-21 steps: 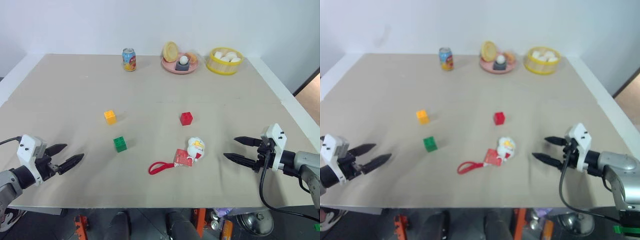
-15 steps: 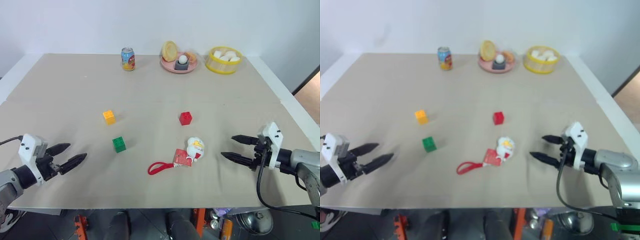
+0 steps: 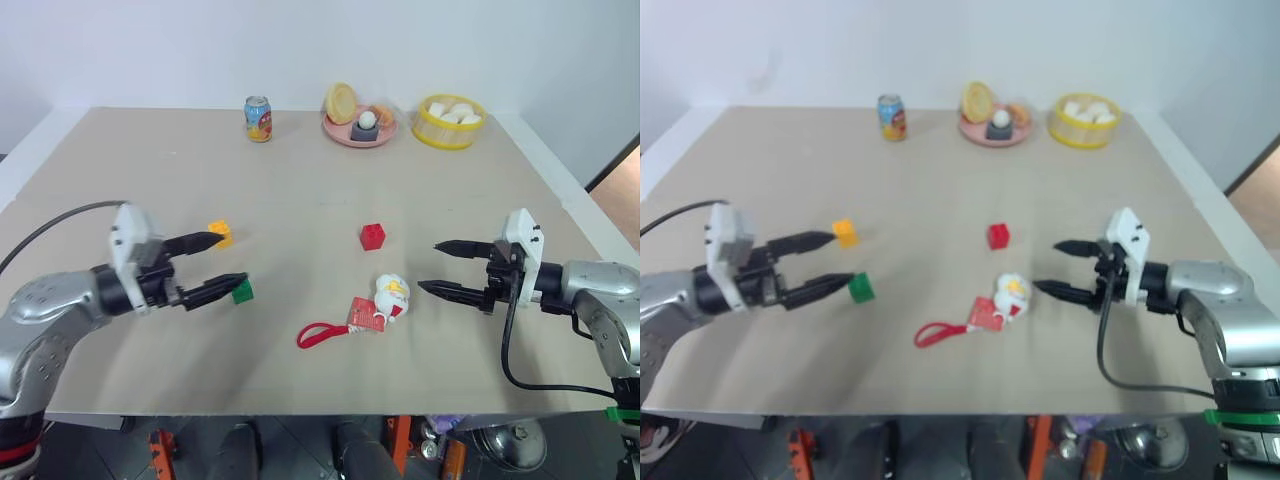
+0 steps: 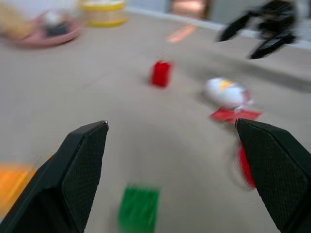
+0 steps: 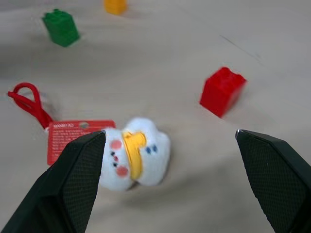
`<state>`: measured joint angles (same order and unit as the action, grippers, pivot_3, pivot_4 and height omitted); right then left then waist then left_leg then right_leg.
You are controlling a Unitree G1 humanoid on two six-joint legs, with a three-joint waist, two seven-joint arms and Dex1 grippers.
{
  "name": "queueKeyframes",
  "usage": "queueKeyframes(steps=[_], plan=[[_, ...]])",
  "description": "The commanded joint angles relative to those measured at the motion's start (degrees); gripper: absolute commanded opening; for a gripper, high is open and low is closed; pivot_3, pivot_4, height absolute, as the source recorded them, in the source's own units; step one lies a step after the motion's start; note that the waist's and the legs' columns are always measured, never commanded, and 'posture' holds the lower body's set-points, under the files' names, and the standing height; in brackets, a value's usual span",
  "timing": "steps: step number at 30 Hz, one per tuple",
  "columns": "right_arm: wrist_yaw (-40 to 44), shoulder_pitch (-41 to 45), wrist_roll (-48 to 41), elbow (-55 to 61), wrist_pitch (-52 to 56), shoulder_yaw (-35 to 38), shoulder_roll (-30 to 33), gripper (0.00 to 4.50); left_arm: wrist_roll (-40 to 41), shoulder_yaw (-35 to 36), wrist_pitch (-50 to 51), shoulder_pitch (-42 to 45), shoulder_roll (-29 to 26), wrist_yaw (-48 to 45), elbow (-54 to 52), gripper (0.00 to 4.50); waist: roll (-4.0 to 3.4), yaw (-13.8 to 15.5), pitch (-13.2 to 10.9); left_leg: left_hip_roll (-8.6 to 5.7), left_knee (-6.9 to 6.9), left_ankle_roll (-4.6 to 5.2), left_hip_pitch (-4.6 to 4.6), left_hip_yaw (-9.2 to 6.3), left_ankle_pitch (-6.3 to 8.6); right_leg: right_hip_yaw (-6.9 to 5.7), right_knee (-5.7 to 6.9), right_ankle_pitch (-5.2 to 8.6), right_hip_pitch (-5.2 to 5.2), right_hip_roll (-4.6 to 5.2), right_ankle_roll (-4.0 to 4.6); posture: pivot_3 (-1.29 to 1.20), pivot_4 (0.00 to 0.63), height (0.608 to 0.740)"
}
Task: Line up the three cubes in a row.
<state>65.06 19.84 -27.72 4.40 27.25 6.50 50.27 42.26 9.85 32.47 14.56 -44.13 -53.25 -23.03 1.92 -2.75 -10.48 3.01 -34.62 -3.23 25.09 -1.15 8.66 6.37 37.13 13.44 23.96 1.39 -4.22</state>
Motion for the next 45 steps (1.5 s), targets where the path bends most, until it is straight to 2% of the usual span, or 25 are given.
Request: queueKeyframes(steps=[1,7,16,19,20,23,24,25,28,35,39,43,45], plan=[[1.96,2.77,2.30,-1.72,-2.53,-4.37,-1.85,4.43,-2.40,-6.84,-1.66,4.56,2.14,-3.17,0.46,4.35,0.00,-0.08,0.00,0.00,0.00,0.00,0.00,0.00,0.00,0.00,0.00,0.00,0.01,-0.01,-0.01,0.00,0.150,0.740],[4.22,5.60,7.02,-8.47,-7.88,-10.07,-4.70,4.43,-5.94,-14.04,-3.85,9.10,6.53,-6.46,4.04,4.35,-0.01,-0.02,0.00,-0.01,0.00,0.01,0.03,-0.09,0.00,0.01,0.03,-0.11,-0.02,-0.07,-0.26,0.00,0.150,0.740],[5.04,8.62,14.85,-19.04,-18.57,-14.51,-8.42,4.43,-7.03,-13.75,-4.12,7.03,7.43,-7.16,3.55,4.35,-0.01,-0.02,0.00,-0.01,-0.09,0.07,0.00,-0.10,-0.05,0.01,0.07,-0.12,-0.07,-0.08,-0.17,0.00,0.150,0.740],[6.83,8.46,16.13,-20.95,-21.29,-15.63,-8.54,3.65,-6.67,-12.62,-4.01,6.05,7.51,-6.13,2.92,4.35,-0.01,-0.02,0.00,-0.01,-0.16,0.06,-0.01,-0.10,-0.05,0.01,0.07,-0.12,-0.13,-0.07,-0.17,0.00,0.150,0.740],[7.24,8.52,16.05,-21.32,-21.61,-15.63,-8.59,3.13,-6.64,-12.49,-4.03,5.90,7.53,-5.97,2.81,4.35,-0.01,-0.02,0.00,-0.01,-0.21,0.07,-0.02,-0.13,-0.05,0.01,0.07,-0.13,-0.17,-0.07,-0.16,0.00,0.150,0.740],[7.80,9.35,16.19,-22.74,-22.29,-15.72,-8.96,2.11,-7.14,-12.55,-4.59,5.55,7.62,-5.59,2.67,4.35,-0.01,-0.03,0.00,-0.01,-0.34,0.07,-0.13,-0.16,-0.05,0.00,0.07,-0.15,-0.34,-0.08,-0.17,0.00,0.150,0.740],[7.88,9.61,16.29,-23.13,-22.45,-15.75,-9.10,1.90,-7.30,-12.63,-4.71,5.51,7.66,-5.53,2.69,4.35,-0.01,-0.03,0.00,-0.02,-0.39,0.07,-0.19,-0.17,-0.05,0.00,0.07,-0.16,-0.43,-0.07,-0.17,0.00,0.150,0.740],[7.69,9.95,16.82,-23.81,-22.92,-15.94,-9.25,1.39,-7.62,-12.80,-5.04,5.59,7.74,-5.53,2.78,4.35,-0.01,-0.04,0.00,-0.03,-0.41,0.07,-0.31,-0.15,-0.05,0.01,0.06,-0.16,-0.55,-0.05,-0.17,0.00,0.150,0.740],[5.86,10.52,18.48,-25.36,-22.87,-16.23,-9.66,0.69,-8.37,-13.24,-6.09,6.35,8.45,-5.43,3.65,4.35,-0.01,-0.06,0.00,-0.02,-0.51,0.09,-0.40,-0.13,-0.06,0.01,0.07,-0.27,-0.63,-0.04,-0.13,0.00,0.150,0.740],[3.84,8.74,14.97,-22.98,-17.85,-10.55,-7.75,0.69,-8.93,-14.52,-7.94,10.67,11.53,-7.90,8.52,4.35,0.00,0.02,0.00,-0.04,-0.82,0.17,-0.35,-0.13,-0.12,0.02,0.07,-0.42,-0.72,-0.02,-0.15,0.00,0.150,0.740],[-0.83,10.36,13.34,-25.60,-16.35,-3.39,-4.61,0.69,-10.92,-16.31,-10.08,14.52,14.15,-9.47,13.69,4.35,-0.05,0.14,-0.02,-0.07,-0.82,0.18,-0.19,-0.13,-0.12,0.02,0.06,-0.44,-0.61,-0.02,-0.19,0.00,0.150,0.740],[-7.01,15.36,13.11,-35.94,-18.02,4.09,0.13,0.69,-12.86,-17.61,-12.50,17.64,17.23,-10.19,18.32,4.35,-0.09,0.07,-0.05,-0.10,-0.79,0.19,-0.06,-0.14,-0.11,0.03,0.05,-0.40,-0.51,-0.02,-0.25,0.00,0.150,0.740],[-12.92,18.45,15.72,-43.19,-21.39,5.38,1.69,0.69,-13.83,-18.07,-13.56,18.66,18.91,-10.02,20.17,4.35,-0.10,0.05,-0.04,-0.11,-0.74,0.21,-0.04,-0.15,-0.10,0.03,0.02,-0.37,-0.50,-0.02,-0.27,0.00,0.150,0.740]])
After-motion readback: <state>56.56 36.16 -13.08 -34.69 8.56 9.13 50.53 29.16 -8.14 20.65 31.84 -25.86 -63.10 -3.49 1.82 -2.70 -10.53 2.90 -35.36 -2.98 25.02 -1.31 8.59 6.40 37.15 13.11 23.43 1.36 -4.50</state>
